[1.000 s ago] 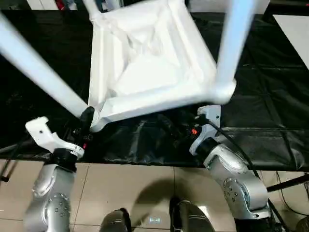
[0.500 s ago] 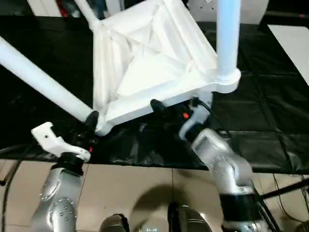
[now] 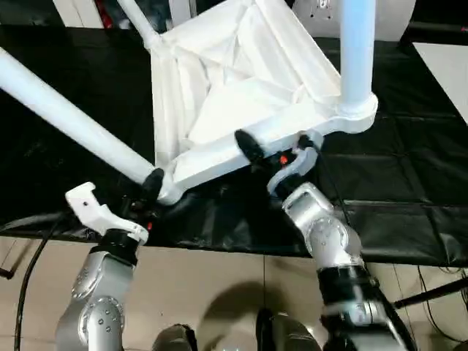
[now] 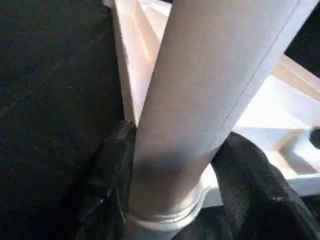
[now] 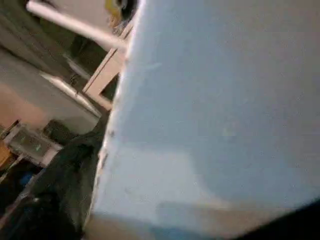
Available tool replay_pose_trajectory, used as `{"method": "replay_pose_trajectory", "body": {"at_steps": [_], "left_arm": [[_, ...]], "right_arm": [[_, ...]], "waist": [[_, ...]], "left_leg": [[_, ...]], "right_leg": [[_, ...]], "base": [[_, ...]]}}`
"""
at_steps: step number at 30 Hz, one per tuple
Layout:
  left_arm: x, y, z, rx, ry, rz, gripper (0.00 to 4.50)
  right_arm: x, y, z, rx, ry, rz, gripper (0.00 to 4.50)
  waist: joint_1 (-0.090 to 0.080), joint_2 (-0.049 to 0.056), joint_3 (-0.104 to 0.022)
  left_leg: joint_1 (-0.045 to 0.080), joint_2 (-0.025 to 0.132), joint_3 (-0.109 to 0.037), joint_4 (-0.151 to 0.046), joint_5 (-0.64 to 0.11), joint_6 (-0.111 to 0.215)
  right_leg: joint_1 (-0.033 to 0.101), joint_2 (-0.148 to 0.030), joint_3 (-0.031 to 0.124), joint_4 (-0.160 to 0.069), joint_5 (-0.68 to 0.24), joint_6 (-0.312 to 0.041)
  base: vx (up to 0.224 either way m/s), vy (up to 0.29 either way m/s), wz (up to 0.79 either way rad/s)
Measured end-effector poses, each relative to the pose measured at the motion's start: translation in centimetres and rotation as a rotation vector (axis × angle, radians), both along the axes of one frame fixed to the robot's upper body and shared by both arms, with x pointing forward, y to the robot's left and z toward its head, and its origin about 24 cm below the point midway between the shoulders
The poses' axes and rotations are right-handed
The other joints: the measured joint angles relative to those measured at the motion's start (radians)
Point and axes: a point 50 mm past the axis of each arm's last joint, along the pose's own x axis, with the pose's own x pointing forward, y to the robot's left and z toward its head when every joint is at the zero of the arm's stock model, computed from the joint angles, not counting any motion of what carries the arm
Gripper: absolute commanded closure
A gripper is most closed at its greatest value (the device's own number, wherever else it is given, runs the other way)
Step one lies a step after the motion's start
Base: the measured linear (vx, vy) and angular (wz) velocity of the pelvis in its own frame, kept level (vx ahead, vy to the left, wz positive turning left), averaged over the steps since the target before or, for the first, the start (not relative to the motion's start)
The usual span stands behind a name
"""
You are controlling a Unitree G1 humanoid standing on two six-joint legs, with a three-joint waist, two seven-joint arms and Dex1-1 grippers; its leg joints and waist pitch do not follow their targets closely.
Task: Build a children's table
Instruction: Flip table
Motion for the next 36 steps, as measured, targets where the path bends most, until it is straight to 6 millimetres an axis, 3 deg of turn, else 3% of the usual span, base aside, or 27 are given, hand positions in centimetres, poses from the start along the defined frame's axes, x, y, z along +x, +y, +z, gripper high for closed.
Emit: {"method": "replay_pose_trajectory", "body": {"at_steps": [7, 8, 12, 19, 36], "left_arm": [[-0.1, -0.8, 0.1, 0.054, 0.000, -0.049, 2.41], [-0.1, -1.0, 0.1, 0.065, -0.002, -0.058, 2.41], [-0.1, -1.3, 0.2, 0.106, -0.006, -0.074, 2.41], [-0.1, -2.1, 0.2, 0.197, -0.038, -0.130, 2.41], [-0.2, -2.1, 0.1, 0.225, -0.060, -0.128, 2.41]], "right_arm": [[0.9, -0.6, -0.5, 0.037, 0.015, -0.081, 0.00], [0.9, -0.6, -0.5, 0.044, 0.015, -0.087, 0.28], [1.2, -0.8, -0.5, 0.079, 0.022, -0.101, 0.39], [1.4, -1.4, -0.9, 0.184, 0.067, -0.121, 0.99], [1.5, -1.7, -0.9, 0.270, 0.082, -0.125, 2.30]], "waist": [[0.000, 0.000, 0.000], [0.000, 0.000, 0.000], [-0.001, 0.000, 0.000], [-0.001, 0.000, 0.000], [-0.001, -0.001, 0.001]], "left_leg": [[0.000, 0.000, 0.001, 0.000, 0.000, 0.000], [0.000, 0.000, 0.001, 0.000, 0.000, 0.000], [0.000, 0.001, 0.001, 0.000, 0.000, 0.001], [-0.002, 0.001, 0.001, 0.000, 0.000, 0.001], [-0.003, 0.001, 0.001, 0.000, 0.000, 0.001]], "right_leg": [[0.000, 0.000, 0.000, 0.000, 0.000, 0.000], [0.000, 0.000, 0.000, 0.000, 0.000, 0.000], [0.000, 0.000, 0.000, 0.000, 0.000, 0.000], [-0.002, 0.000, -0.001, 0.000, 0.002, -0.003], [-0.003, 0.000, -0.001, -0.001, 0.003, -0.005]], "base": [[0.000, 0.000, 0.00], [0.000, 0.000, 0.00], [0.000, 0.000, 0.00], [0.000, 0.000, 0.00], [0.000, 0.000, 0.00]]}}
